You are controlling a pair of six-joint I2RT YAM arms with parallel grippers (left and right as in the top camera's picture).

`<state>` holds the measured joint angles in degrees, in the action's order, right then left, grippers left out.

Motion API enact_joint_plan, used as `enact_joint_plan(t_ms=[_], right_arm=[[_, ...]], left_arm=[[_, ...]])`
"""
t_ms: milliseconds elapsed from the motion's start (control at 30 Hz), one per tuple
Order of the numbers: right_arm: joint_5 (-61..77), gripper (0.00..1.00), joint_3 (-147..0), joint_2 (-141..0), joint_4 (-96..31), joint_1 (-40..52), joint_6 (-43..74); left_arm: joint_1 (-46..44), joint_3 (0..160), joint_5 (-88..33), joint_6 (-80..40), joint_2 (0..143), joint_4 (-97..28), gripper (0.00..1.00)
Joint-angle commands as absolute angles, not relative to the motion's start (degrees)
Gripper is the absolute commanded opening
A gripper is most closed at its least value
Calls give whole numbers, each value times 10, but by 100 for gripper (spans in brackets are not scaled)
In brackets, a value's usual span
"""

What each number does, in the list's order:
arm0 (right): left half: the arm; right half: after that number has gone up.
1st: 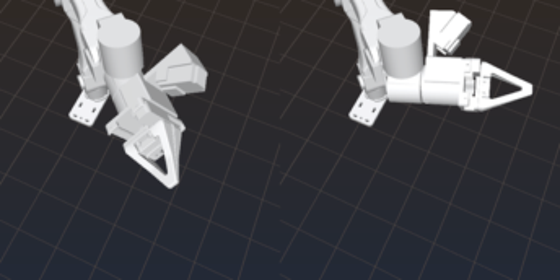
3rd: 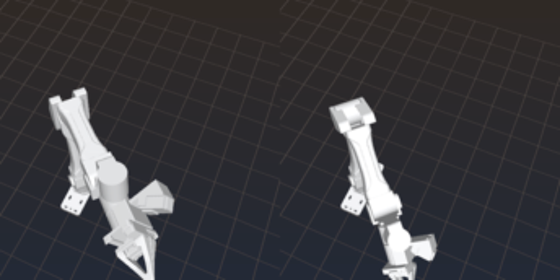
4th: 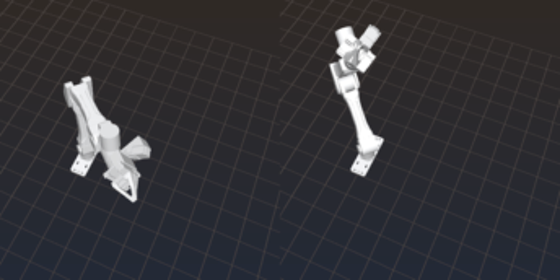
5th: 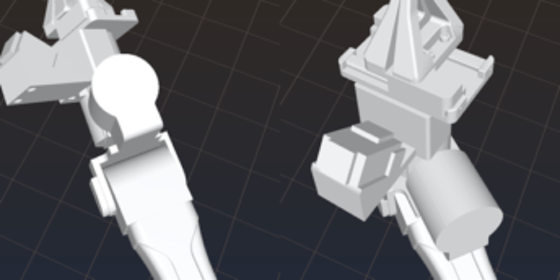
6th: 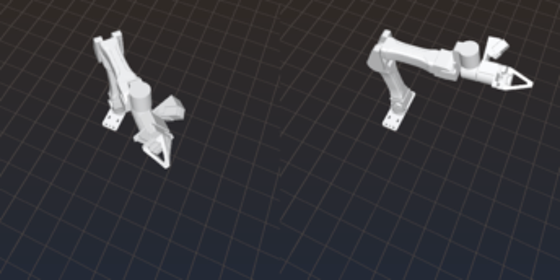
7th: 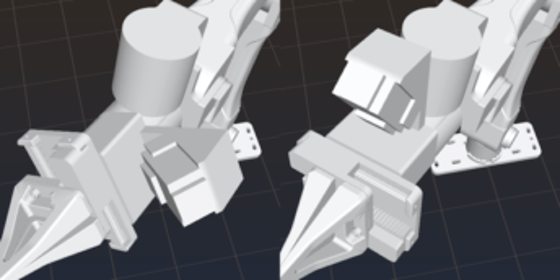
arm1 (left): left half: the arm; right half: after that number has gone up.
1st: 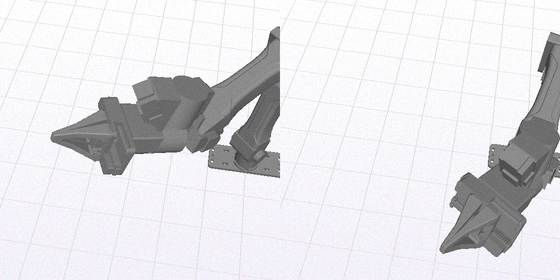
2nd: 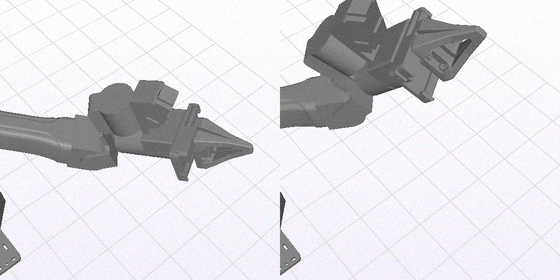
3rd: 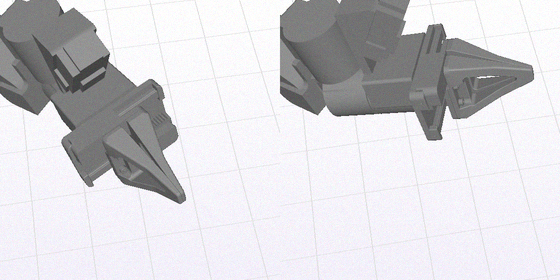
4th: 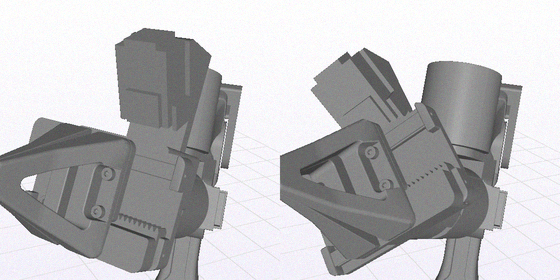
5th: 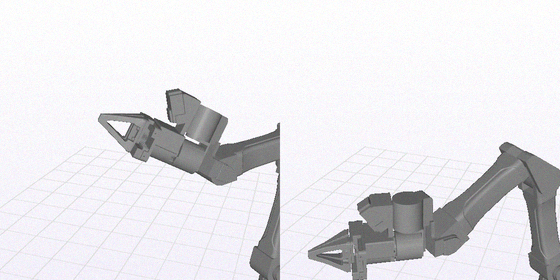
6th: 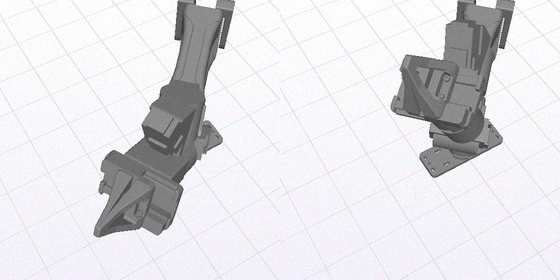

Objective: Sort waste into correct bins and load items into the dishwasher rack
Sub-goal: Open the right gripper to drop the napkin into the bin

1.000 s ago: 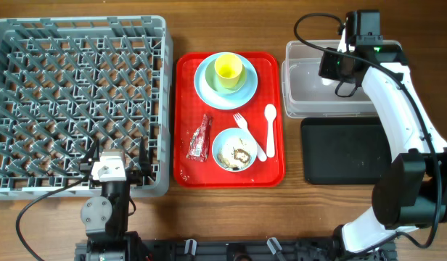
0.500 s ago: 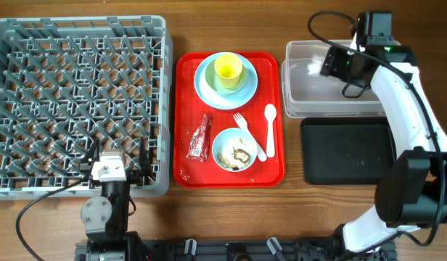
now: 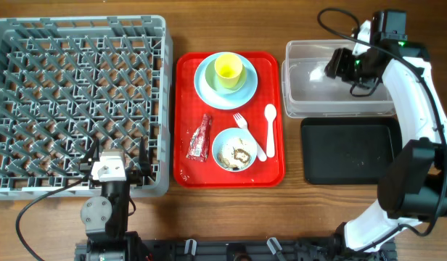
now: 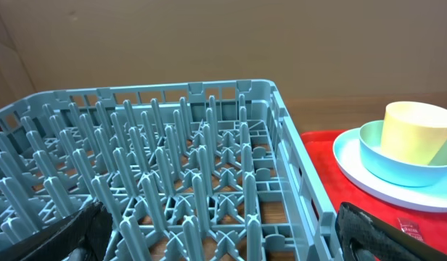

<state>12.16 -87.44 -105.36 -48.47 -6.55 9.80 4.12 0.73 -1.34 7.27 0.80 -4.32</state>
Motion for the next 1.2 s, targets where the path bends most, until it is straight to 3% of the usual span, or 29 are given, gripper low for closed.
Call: enact_joint_plan(t_ms=[0, 33, 67, 100, 133, 167, 233, 267, 367, 467, 700, 800, 867, 967, 1033, 1100, 1167], right_arm=[[121, 74, -915, -1046, -511, -66, 91], [152, 65, -933, -1037, -547, -65, 69], [91, 73, -924, -1035, -499, -64, 63], [10, 93, -917, -1042, -462, -65, 105], [37, 94, -935, -1045, -508, -67, 109], [98, 78, -956, -1043, -567, -67, 103], [48, 93, -934, -1051, -496, -67, 108], [125, 89, -947, -1055, -549, -67, 103], [71, 97, -931, -1066, -518, -67, 126], [137, 97, -931, -1065, -535, -67, 102], [95, 100, -931, -1066, -514, -68, 98], [295, 100, -931, -1065, -557, -68, 76], [496, 100, -931, -1065, -605, -68, -32], [642, 100, -931, -1065, -646, -69, -123], [499, 100, -931, -1065, -615, -76, -39], [114, 100, -931, -1065, -587, -79, 188], [-35, 100, -931, -1065, -589, -80, 227]], left_arm=[[39, 3, -10, 80, 4, -43, 100], [39, 3, -10, 80, 4, -43, 100], [39, 3, -10, 80, 4, -43, 100], [39, 3, -10, 79, 4, -43, 100], [39, 3, -10, 79, 4, -43, 100], [39, 3, -10, 80, 4, -43, 100], [39, 3, -10, 80, 4, -43, 100], [39, 3, -10, 80, 4, -43, 100], [39, 3, -10, 80, 4, -43, 100], [39, 3, -10, 80, 4, -43, 100], [39, 3, -10, 80, 4, -43, 100], [39, 3, -10, 80, 4, -43, 100], [39, 3, -10, 80, 4, -43, 100], [39, 3, -10, 80, 4, -43, 100], [39, 3, -10, 80, 4, -43, 100], [39, 3, -10, 80, 4, -43, 100], [39, 3, -10, 80, 4, -43, 100]])
